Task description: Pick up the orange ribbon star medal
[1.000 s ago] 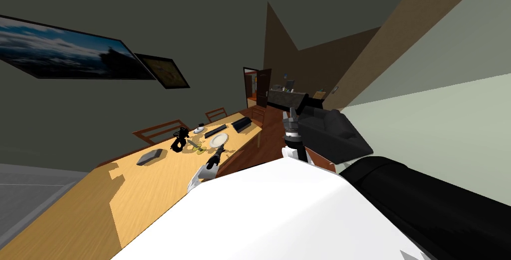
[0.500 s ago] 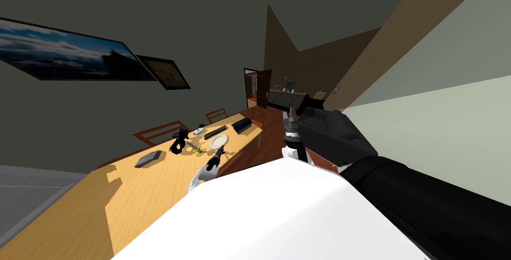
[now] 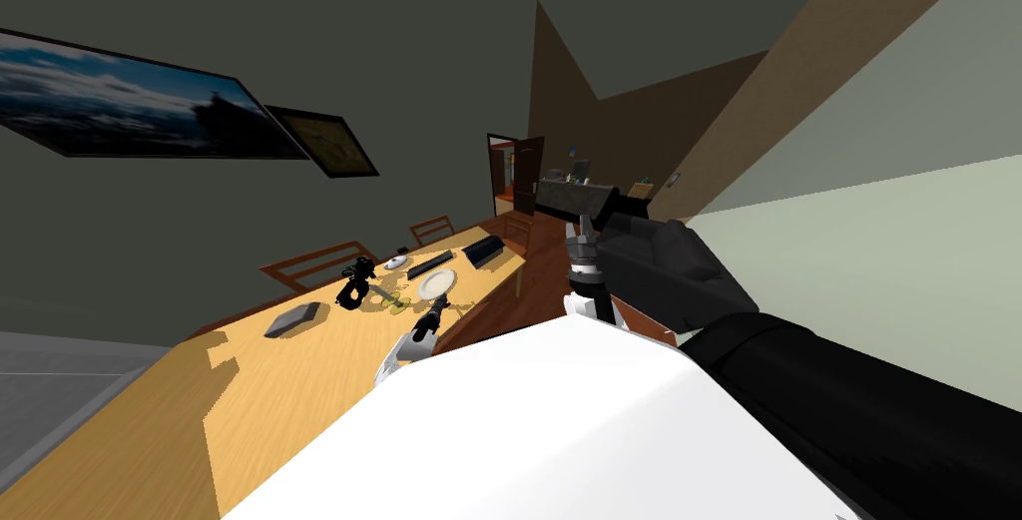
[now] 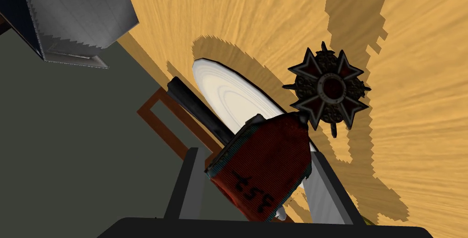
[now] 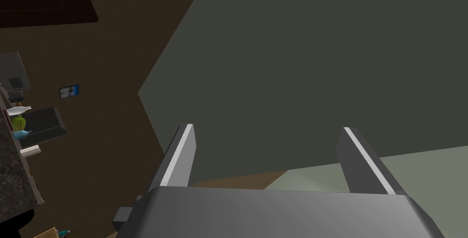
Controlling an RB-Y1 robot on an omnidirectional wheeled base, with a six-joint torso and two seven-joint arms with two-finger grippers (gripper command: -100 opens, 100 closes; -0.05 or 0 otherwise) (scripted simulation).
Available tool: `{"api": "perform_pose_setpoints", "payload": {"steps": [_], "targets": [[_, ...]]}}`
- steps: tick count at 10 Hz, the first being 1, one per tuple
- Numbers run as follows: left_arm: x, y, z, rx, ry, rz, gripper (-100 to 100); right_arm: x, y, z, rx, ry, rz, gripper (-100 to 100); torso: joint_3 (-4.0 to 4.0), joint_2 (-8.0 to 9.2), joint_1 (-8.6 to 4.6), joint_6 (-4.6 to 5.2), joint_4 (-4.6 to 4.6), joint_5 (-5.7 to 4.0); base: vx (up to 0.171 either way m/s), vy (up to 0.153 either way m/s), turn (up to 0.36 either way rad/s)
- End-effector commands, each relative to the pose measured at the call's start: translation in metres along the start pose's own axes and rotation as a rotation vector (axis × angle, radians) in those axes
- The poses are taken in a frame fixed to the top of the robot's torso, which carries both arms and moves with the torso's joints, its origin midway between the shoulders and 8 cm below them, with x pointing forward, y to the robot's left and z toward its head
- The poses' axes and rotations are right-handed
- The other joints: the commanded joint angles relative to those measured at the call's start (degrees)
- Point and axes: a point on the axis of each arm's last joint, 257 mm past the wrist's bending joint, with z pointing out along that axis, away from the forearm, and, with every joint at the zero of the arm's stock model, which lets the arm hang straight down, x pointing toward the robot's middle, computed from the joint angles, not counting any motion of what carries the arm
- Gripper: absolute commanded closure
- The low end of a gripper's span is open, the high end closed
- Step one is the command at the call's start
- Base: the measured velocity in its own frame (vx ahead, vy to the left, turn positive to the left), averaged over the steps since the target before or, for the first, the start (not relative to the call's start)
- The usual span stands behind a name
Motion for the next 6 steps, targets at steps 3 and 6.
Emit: {"api": "perform_pose_setpoints", "payload": {"steps": [3, 6], "targets": [[-0.0034, -0.0066, 0.0005, -0.001, -0.002, -0.001, 100, 0.0000, 0.0000, 0.0000, 0.000, 0.000, 0.000, 0, 0.00, 0.01, 0.00, 0.00, 0.00, 0.00, -0.022, -0.006, -0.006], [-0.0038, -0.0078, 0.0001, 0.001, -0.002, -0.001, 0, 0.0000, 0.0000, 0.0000, 0.000, 0.000, 0.000, 0, 0.16, 0.27, -0.03, -0.03, 0.05, -0.02, -0.059, -0.006, -0.007]]}}
